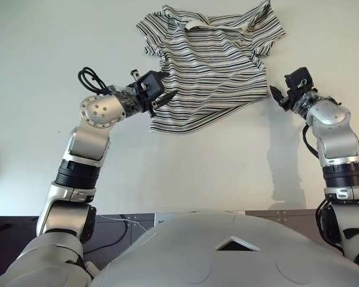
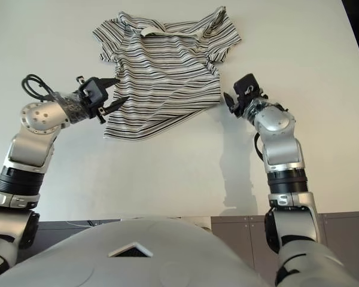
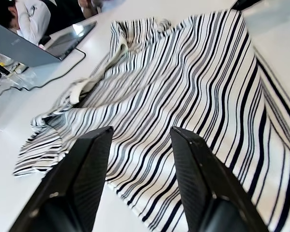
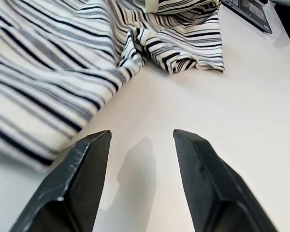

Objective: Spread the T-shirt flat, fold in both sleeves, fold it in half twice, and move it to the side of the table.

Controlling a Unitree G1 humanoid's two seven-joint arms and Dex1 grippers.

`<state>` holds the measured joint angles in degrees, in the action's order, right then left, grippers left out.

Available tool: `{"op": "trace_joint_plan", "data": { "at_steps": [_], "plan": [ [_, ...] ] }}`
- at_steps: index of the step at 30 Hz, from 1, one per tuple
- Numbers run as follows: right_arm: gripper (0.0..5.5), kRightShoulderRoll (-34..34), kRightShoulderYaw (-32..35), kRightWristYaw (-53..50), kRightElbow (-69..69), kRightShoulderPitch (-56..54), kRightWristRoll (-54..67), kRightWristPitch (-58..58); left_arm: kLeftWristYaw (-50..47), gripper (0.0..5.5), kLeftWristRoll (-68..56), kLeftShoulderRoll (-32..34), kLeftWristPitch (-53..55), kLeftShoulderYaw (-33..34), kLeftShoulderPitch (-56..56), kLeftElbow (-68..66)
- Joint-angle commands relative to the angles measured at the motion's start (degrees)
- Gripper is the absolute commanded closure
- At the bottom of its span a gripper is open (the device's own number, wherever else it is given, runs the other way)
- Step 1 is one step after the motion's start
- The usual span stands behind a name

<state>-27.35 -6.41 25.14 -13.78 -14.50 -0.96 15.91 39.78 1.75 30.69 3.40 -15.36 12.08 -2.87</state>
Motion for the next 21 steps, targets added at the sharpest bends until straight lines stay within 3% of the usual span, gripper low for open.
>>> {"op": "trace_joint_plan", "data": {
  "at_steps": [1,7,11,15,18,21],
  "plan": [
    [3.13,2.89,-0.19,1.43,-2.27,-2.93,0.95,-1.76,-0.66,3.33,4.35,-2.54,-4.76,-3.60,2.25,-6.56],
    [3.13,11.99,-1.63,-1.65,-25.46,-15.77,-1.08,-8.91,-3.12,3.33,7.15,-3.10,-7.65,-3.08,2.73,-13.48],
    [3.13,16.93,0.41,-0.63,-30.41,-22.08,1.49,-12.90,-3.85,3.33,8.92,-3.64,-10.59,-3.68,4.17,-19.28],
    [3.13,16.74,4.06,-14.84,-45.32,-29.64,-0.53,-14.16,-5.92,3.33,10.97,-4.08,-12.80,-4.23,4.54,-23.43],
    [3.13,14.71,8.39,-17.81,-41.41,-25.85,1.95,-15.72,-7.17,3.33,11.31,-4.10,-13.61,-3.86,4.38,-24.62],
    [3.13,14.23,6.76,-10.52,-17.05,-11.83,5.04,-11.69,-8.40,3.33,12.05,-4.26,-13.88,-4.06,3.24,-24.82]
  ]
}}
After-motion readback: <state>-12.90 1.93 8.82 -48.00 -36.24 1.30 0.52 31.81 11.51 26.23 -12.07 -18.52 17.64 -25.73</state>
